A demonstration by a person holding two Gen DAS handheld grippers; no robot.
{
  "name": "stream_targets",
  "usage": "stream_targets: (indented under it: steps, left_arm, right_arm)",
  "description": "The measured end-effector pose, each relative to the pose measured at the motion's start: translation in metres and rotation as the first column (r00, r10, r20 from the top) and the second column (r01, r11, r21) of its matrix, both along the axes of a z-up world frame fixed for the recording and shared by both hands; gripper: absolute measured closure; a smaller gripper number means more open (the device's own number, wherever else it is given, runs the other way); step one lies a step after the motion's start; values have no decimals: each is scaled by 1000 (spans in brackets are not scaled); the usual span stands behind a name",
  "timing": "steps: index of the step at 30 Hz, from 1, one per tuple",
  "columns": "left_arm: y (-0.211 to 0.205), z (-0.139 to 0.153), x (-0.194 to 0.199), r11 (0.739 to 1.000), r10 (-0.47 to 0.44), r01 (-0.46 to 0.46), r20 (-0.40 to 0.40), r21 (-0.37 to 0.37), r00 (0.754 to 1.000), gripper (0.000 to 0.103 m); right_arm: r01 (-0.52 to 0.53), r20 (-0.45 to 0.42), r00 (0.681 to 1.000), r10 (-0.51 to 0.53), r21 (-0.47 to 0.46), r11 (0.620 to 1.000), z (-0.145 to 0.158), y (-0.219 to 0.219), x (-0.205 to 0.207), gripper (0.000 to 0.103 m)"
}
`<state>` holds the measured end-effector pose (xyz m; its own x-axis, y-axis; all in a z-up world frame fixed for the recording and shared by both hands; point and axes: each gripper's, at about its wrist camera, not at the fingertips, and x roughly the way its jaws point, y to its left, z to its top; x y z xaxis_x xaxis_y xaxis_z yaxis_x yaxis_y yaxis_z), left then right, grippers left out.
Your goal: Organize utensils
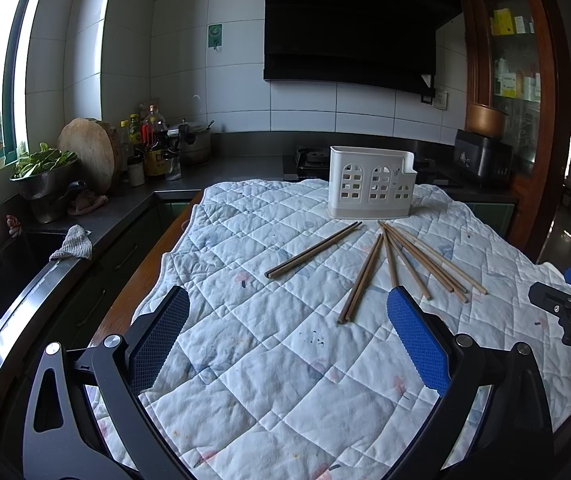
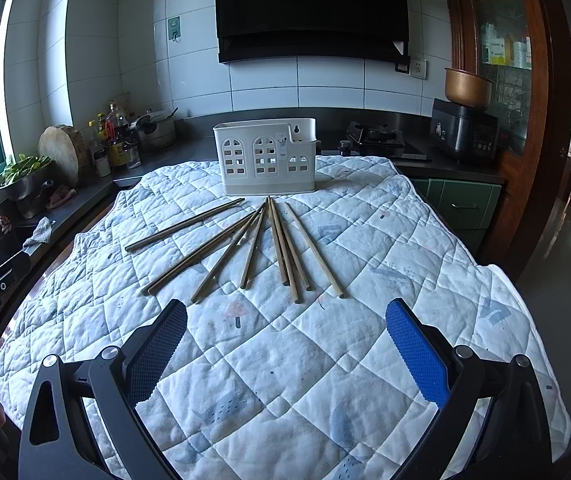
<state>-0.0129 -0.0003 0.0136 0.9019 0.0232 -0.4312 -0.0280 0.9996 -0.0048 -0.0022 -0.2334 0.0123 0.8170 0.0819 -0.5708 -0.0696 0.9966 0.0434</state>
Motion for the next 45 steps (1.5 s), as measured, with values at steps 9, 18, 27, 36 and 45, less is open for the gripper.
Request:
stream_targets:
  steps: [9, 18, 27, 36, 45]
  left_arm:
    - [-1, 0, 0, 1000, -1, 1, -1, -3, 1000, 5]
    - [0, -2, 5, 1000, 0, 0, -10, -20, 1000, 5]
    - [1, -1, 26, 999, -18, 17, -36, -28, 999, 5]
    - [-1, 0, 47, 999, -32, 30, -55, -28, 998, 5]
    - [-4, -1, 72, 999, -44, 43, -76, -13, 996, 5]
  right_arm:
    - [-1, 0, 1000, 1, -1, 1000, 0, 1, 0, 7]
    - [-1, -5, 1000, 1, -6, 1000, -2, 1, 6, 7]
    - [-8, -17, 1000, 7, -6, 1000, -6, 0, 20, 7]
    - [-7, -28, 1000, 6, -3, 1000, -7, -2, 37, 7]
    - [-9, -55, 998, 8, -8, 1000, -12, -3, 60, 7]
